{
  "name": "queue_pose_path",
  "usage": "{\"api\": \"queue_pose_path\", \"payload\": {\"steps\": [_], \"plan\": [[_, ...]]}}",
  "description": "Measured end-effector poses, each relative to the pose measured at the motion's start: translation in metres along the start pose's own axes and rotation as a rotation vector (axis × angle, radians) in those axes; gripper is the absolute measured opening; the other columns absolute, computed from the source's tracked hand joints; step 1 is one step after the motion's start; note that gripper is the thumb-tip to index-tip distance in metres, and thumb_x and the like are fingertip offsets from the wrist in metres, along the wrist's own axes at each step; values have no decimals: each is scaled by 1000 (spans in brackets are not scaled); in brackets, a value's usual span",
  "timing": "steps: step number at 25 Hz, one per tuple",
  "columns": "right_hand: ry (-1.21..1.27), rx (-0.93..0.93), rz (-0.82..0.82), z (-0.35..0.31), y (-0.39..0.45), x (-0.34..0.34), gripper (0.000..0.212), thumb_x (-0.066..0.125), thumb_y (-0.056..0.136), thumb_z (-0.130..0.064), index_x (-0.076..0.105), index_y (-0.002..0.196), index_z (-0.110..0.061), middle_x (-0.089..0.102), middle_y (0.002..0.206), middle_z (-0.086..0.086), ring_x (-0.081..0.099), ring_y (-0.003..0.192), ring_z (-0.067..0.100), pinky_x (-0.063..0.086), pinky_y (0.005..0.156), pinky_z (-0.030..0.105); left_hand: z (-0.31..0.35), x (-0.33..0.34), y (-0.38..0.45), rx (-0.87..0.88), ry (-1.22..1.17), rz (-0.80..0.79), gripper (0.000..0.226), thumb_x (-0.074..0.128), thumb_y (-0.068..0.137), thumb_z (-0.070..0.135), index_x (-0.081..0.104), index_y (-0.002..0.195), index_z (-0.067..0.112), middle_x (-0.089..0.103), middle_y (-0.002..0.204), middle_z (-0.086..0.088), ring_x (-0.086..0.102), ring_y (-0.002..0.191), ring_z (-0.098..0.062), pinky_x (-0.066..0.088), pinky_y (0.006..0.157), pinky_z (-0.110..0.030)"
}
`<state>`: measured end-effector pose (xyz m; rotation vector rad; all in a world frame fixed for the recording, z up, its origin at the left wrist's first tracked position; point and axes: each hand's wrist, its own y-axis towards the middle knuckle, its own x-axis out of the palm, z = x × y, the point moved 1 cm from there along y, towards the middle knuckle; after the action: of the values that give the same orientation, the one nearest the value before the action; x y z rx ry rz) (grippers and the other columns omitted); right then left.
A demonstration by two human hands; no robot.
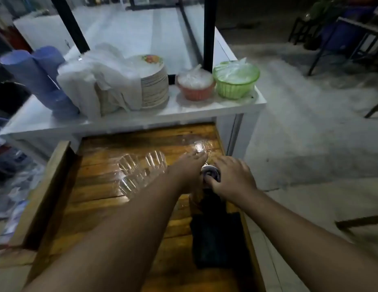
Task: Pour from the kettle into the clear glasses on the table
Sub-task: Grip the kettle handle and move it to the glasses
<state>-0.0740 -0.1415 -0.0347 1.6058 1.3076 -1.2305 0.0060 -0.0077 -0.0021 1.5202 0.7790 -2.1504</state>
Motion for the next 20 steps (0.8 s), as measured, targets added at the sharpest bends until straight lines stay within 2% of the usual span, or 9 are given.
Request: {"api": "queue_pose_path", "payload": {"steps": [3, 5, 6, 8, 10, 12, 16, 18, 20], "plan": [[246, 131, 18, 10, -18, 32, 59, 69, 85, -55, 50, 134, -29, 60, 130, 1, 54, 115, 21, 47, 89, 37, 1, 32, 0, 70, 86, -127, 89, 62, 88, 23, 4, 156, 22, 4, 166, 0, 3, 152, -20, 11, 121, -43], [552, 281, 72, 15, -32, 48, 47, 78, 81, -50, 51, 112, -27, 62, 104, 0, 59, 88, 14, 43, 63, 24, -1, 47, 1, 96, 96, -112, 97, 67, 85, 25, 1, 156, 24, -1, 165, 1, 0, 151, -19, 14, 121, -45], [700, 355, 64, 18, -35, 55, 41, 79, 81, -48, 52, 102, -25, 63, 94, 0, 60, 80, 14, 41, 57, 23, -1, 53, 2, 104, 100, -108, 102, 71, 82, 27, 0, 155, 23, -2, 165, 1, -2, 151, -18, 14, 121, -45], [924, 431, 8, 21, -39, 70, 36, 75, 84, -53, 56, 85, -23, 66, 80, 0, 64, 74, 21, 44, 56, 29, -1, 57, 4, 108, 110, -105, 110, 76, 77, 31, 0, 156, 21, -4, 165, 1, -3, 151, -17, 11, 122, -43], [1035, 467, -64, 22, -42, 84, 49, 69, 82, -66, 66, 74, -17, 73, 74, 7, 71, 75, 31, 54, 63, 41, 1, 55, 1, 110, 94, -112, 113, 78, 76, 33, -1, 156, 20, -6, 165, 0, -5, 151, -16, 5, 121, -38], [1141, 515, -179, 28, -40, 95, 63, 65, 79, -73, 79, 80, -11, 81, 82, 11, 76, 86, 35, 60, 82, 52, 1, 53, 0, 116, 48, -128, 110, 76, 78, 34, -1, 156, 19, -7, 165, 0, -8, 151, -15, -3, 116, -31], [1372, 462, -410, 40, -31, 106, 59, 58, 85, -61, 83, 101, -9, 81, 105, 18, 74, 108, 36, 48, 107, 55, 0, 50, 1, 98, 2, -176, 103, 69, 82, 26, -2, 157, 18, -9, 165, 0, -9, 151, -16, 3, 120, -36], [1442, 409, -472, 39, -27, 106, 63, 52, 88, -56, 80, 100, -1, 79, 103, 27, 71, 107, 46, 52, 100, 49, 1, 48, 0, 84, -17, -195, 104, 68, 80, 14, -3, 157, 19, -11, 165, 1, -11, 151, -15, 4, 119, -37], [1451, 367, -512, 36, -25, 102, 71, 44, 90, -54, 74, 94, 10, 76, 84, 27, 69, 89, 52, 51, 75, 40, 1, 47, 0, 82, -33, -201, 105, 67, 79, 8, -4, 156, 20, -12, 165, 2, -13, 150, -14, 2, 118, -35]]}}
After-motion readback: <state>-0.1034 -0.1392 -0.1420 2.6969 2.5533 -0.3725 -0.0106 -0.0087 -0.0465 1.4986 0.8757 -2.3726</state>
